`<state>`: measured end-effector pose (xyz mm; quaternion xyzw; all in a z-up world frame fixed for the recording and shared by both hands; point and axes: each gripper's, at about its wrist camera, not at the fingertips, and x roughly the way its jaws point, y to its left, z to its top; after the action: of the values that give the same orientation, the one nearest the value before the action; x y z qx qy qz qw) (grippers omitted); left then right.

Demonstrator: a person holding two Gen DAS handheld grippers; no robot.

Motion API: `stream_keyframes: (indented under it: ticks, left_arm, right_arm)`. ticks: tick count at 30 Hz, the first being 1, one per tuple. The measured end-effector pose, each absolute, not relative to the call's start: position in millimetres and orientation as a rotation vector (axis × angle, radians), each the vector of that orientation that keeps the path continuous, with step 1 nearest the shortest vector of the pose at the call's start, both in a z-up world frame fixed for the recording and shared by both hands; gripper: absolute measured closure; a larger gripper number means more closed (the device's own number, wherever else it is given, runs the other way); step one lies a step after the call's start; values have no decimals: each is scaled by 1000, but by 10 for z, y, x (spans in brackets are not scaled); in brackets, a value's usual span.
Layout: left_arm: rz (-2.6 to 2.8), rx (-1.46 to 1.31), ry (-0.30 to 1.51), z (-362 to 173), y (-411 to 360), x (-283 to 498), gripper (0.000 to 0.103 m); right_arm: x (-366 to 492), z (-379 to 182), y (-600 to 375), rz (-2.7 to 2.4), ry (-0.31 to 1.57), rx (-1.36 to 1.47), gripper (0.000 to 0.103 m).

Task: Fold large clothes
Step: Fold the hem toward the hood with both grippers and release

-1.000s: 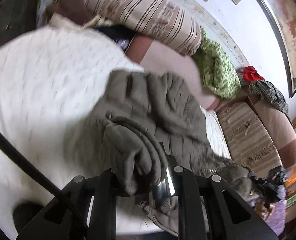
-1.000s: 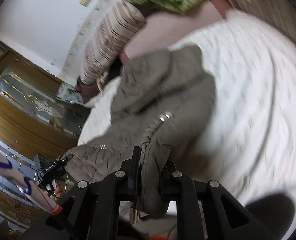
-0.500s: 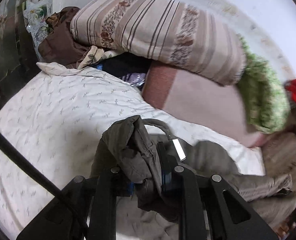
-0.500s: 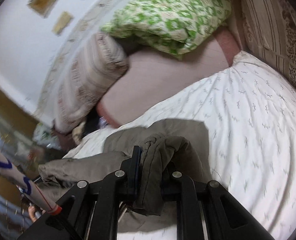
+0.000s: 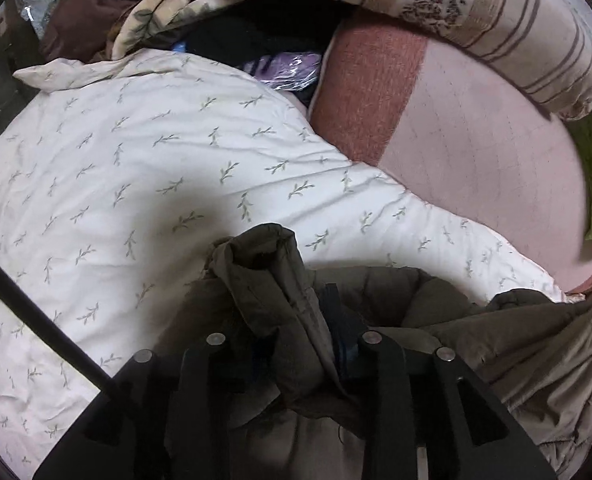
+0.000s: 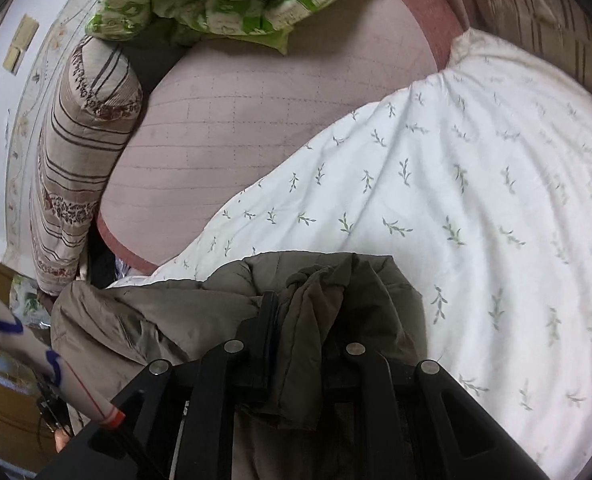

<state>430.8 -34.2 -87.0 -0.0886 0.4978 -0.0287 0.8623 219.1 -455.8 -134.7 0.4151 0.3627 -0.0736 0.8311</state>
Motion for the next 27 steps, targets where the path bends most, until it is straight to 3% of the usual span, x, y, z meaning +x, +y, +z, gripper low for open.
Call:
stream_keyframes:
  ticks: [3,6,7,8,15,20,27]
  left_arm:
    - [-134,-257,1002,-663,-198,4199,60]
    - [-192,-370,941,-411,-24,4077,42]
    - [-203,-405,907,-296,42,4016,39]
    - [-213,-420,889,-207,71,3980,35]
    - [-262,-395,827,359,142,3438,33]
    - [-305,-408,810,344,316,2683,32]
    - [-200,-346,743,-63,557,1585,32]
  right_arm:
    - [2081,-1267,-4652,-106,706,955,75]
    - [1881,-1056,-4713,-75,618,964,45]
    - [1801,-954,-4706,-96,588,939,24]
    - [1717,-836,-4683,-128,556,900,14]
    - [1469,-281,-4207,-205,565,605,17]
    - [1533,-106,-3418,-75,609,444,45]
    - [2129,-374,-2326,12,692,287,45]
